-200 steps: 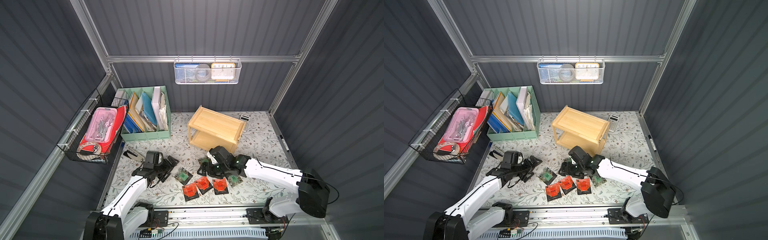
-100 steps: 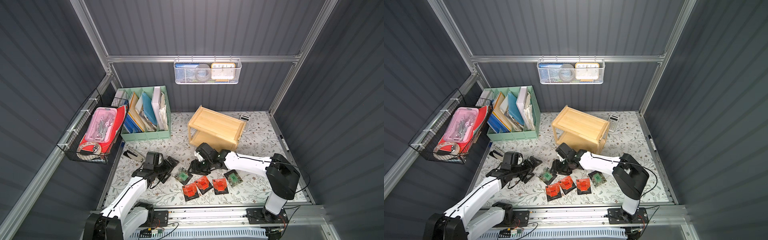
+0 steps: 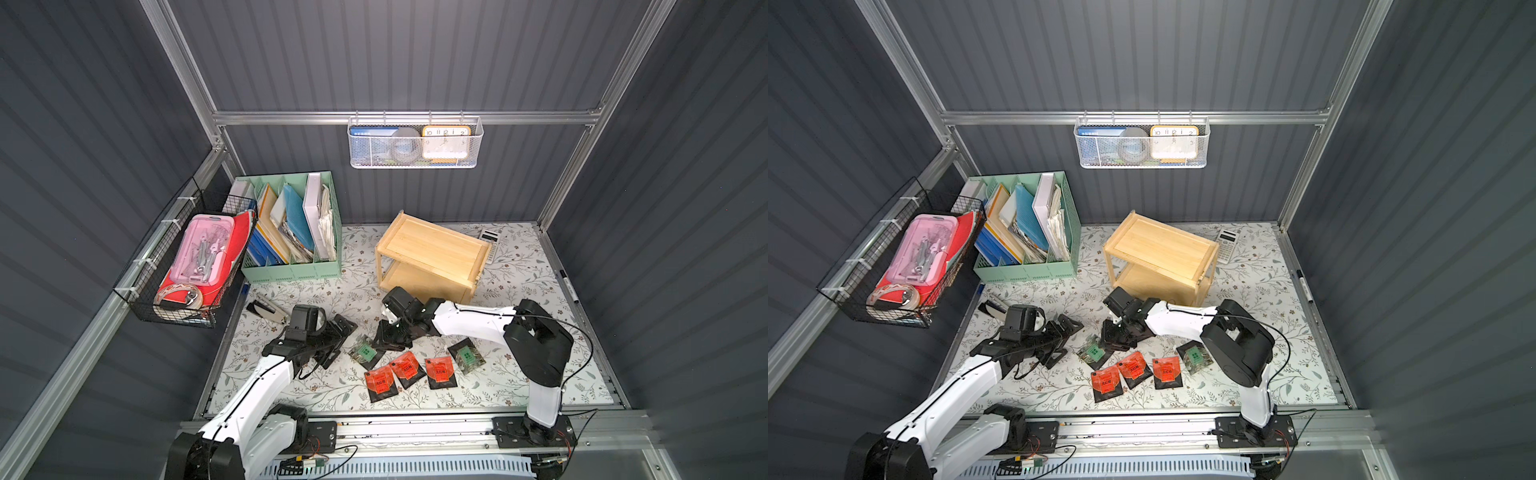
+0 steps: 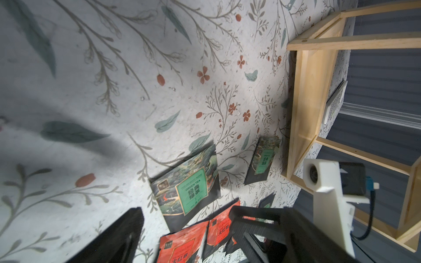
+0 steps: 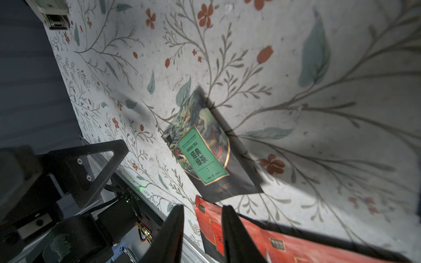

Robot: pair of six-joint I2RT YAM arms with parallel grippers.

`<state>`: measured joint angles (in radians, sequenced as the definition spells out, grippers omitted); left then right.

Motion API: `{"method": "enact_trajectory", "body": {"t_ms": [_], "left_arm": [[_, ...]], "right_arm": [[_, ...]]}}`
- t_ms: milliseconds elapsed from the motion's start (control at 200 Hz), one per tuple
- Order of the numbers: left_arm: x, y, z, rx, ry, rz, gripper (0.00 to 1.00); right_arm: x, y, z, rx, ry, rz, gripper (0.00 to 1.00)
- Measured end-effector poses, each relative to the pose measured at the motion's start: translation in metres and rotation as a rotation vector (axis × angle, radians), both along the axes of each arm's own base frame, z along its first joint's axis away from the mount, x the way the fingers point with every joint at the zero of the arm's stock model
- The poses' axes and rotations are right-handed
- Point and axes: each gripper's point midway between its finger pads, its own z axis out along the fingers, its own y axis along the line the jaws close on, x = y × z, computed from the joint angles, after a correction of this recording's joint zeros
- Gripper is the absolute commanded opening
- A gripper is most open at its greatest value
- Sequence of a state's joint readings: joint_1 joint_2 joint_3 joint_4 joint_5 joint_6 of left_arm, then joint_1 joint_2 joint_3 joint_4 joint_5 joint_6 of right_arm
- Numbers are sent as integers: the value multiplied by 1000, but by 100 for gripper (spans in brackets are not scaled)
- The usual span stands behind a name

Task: Place the tea bags on the shelf by color
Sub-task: Pick up the tea bag from the center of the board.

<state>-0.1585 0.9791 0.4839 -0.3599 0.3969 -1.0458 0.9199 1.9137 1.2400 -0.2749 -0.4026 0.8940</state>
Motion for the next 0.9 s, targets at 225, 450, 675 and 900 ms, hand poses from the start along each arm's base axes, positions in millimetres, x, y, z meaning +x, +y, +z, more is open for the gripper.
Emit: {"method": "enact_trajectory", "body": {"t_ms": [225,450,675,900], "left_arm": [[-3,1,-2,4,17,0,100],[-4,1,-3,5,23,0,100],[-5,1,-3,5,24,0,100],[-6,1,-2,4,21,0,100]], "right_arm": [[1,2,-18,-19,25,-11,23],[1,4,-25,-21,46,-28,20],[1,3,-33,-35,71,-54,16],[4,1,-37,-49,87,-104,14]]}}
